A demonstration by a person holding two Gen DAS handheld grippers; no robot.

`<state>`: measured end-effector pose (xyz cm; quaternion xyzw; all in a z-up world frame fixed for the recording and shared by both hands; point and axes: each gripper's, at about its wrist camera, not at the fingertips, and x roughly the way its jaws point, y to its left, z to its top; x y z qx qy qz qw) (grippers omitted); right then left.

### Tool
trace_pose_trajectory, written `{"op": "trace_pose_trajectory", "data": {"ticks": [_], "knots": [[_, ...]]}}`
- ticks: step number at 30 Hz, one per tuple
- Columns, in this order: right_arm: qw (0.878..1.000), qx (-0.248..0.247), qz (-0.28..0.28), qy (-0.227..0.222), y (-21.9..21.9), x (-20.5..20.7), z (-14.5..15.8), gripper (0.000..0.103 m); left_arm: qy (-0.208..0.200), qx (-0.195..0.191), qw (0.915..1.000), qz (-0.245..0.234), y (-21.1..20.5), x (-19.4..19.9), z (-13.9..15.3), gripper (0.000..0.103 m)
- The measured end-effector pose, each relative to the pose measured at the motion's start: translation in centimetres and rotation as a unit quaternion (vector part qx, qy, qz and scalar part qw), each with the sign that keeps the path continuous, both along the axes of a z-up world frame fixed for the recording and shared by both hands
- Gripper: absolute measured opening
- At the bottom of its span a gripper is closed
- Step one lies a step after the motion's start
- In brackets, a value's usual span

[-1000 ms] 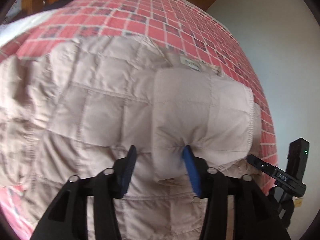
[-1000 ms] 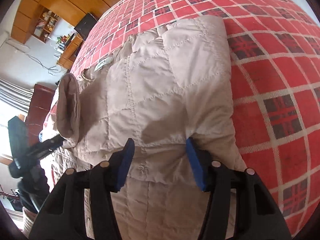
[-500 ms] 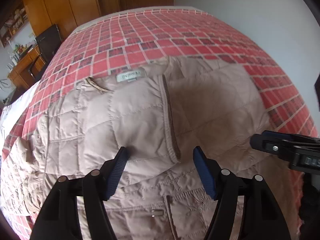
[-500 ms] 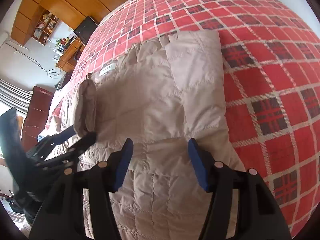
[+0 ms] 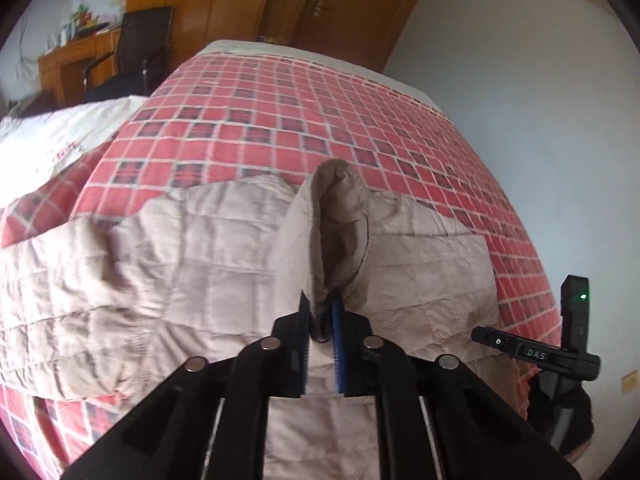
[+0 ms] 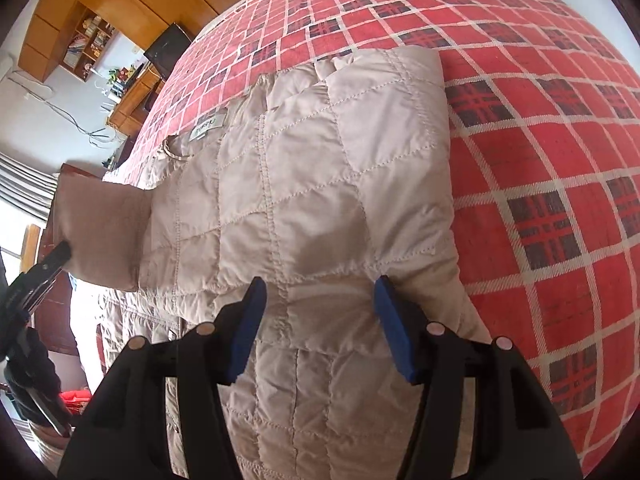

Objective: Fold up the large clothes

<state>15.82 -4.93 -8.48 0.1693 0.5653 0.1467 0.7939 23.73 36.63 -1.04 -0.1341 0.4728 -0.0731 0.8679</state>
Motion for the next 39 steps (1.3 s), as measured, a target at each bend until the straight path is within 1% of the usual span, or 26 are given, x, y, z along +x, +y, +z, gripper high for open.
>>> {"op": "trace_pose_trajectory", "data": {"ticks": [2, 3, 6, 7, 8, 9, 10, 11, 14, 15, 17, 20, 21, 22, 23, 24, 27, 30, 31, 32, 34, 36, 37, 39], "knots": [[1.0, -0.005, 0.0, 0.002, 0.1, 0.0, 0.1, 0.056, 0.006, -0.014, 0.9997, 0.018, 2.5, -0.5, -0.6, 0.043], [1.0, -0.007, -0.001, 0.002, 0.1, 0.0, 0.2, 0.056, 0.013, -0.017, 0.9994, 0.027, 3.5, -0.8, -0.8, 0.047], [1.0, -0.021, 0.008, -0.015, 0.9, -0.1, 1.6, 0.058, 0.028, -0.032, 0.9942, 0.099, 6.8, -1.4, -1.5, 0.049], [0.999, -0.026, 0.016, -0.022, 1.4, -0.2, 2.2, 0.058, 0.024, -0.039, 0.9917, 0.12, 7.8, -1.8, -1.4, 0.049], [0.999, -0.032, 0.025, -0.028, 1.9, -0.3, 2.6, 0.058, 0.014, -0.04, 0.9893, 0.14, 8.5, -2.3, -1.0, 0.049], [0.998, -0.036, 0.033, -0.034, 2.4, -0.3, 3.1, 0.058, 0.003, -0.037, 0.9882, 0.149, 8.7, -2.6, -0.5, 0.048], [0.997, -0.038, 0.045, -0.04, 3.1, -0.4, 3.6, 0.058, -0.006, -0.035, 0.9884, 0.148, 8.5, -2.8, -0.1, 0.048], [0.997, -0.037, 0.051, -0.042, 3.5, -0.3, 3.8, 0.058, -0.012, -0.034, 0.9905, 0.133, 7.8, -2.7, 0.2, 0.048], [0.997, -0.023, 0.063, -0.037, 5.1, 0.3, 4.0, 0.058, -0.002, -0.029, 0.9966, 0.077, 4.8, -1.3, -0.5, 0.049], [0.997, -0.024, 0.064, -0.033, 5.6, 0.6, 3.8, 0.058, 0.006, -0.026, 0.9978, 0.061, 3.6, -0.6, -1.3, 0.049], [0.997, -0.031, 0.071, -0.025, 6.9, 1.2, 3.1, 0.058, 0.026, -0.015, 0.9986, 0.045, 2.4, 0.6, -3.0, 0.049], [0.996, -0.057, 0.071, -0.002, 7.7, 1.8, 1.3, 0.056, 0.066, 0.02, 0.9965, 0.047, 2.0, 2.2, -6.6, 0.048], [0.995, -0.063, 0.071, 0.005, 7.9, 2.0, 0.7, 0.056, 0.083, 0.017, 0.9952, 0.048, 2.2, 2.5, -7.8, 0.048], [0.995, -0.067, 0.072, 0.011, 8.1, 2.1, -0.1, 0.056, 0.096, 0.007, 0.9941, 0.049, 2.5, 2.8, -9.1, 0.046], [0.995, -0.069, 0.073, 0.011, 8.2, 2.1, -0.5, 0.056, 0.098, -0.001, 0.9939, 0.049, 2.7, 2.8, -9.9, 0.044], [0.995, -0.07, 0.074, 0.009, 8.2, 2.0, -0.8, 0.057, 0.093, -0.003, 0.9946, 0.045, 2.8, 2.8, -10.1, 0.043], [0.994, -0.073, 0.077, 0.008, 8.3, 2.1, -0.8, 0.057, 0.088, -0.013, 0.9952, 0.041, 2.9, 2.4, -9.4, 0.045], [0.996, -0.063, 0.067, 0.007, 7.8, 1.8, 0.5, 0.057, 0.071, -0.039, 0.9954, 0.051, 4.8, 0.9, -7.2, 0.049], [0.996, -0.058, 0.064, 0.001, 7.8, 1.4, 1.2, 0.057, 0.061, -0.048, 0.9954, 0.056, 5.8, 0.0, -6.3, 0.054], [0.997, -0.05, 0.063, -0.009, 7.8, 0.9, 2.1, 0.057, 0.051, -0.05, 0.9951, 0.068, 7.0, -1.1, -5.3, 0.063], [0.997, -0.041, 0.068, -0.026, 7.9, -0.2, 3.6, 0.06, 0.037, -0.04, 0.994, 0.094, 9.9, -3.4, -4.1, 0.066], [0.995, -0.041, 0.077, -0.039, 8.4, -1.3, 4.6, 0.062, 0.035, -0.033, 0.9901, 0.132, 13.5, -5.9, -3.4, 0.067], [0.995, -0.04, 0.083, -0.043, 8.7, -1.9, 5.0, 0.062, 0.038, -0.028, 0.9865, 0.157, 15.5, -7.1, -3.2, 0.067], [0.994, -0.033, 0.095, -0.044, 9.5, -2.8, 5.4, 0.063, 0.044, -0.01, 0.9755, 0.215, 19.8, -9.8, -3.2, 0.067]]}}
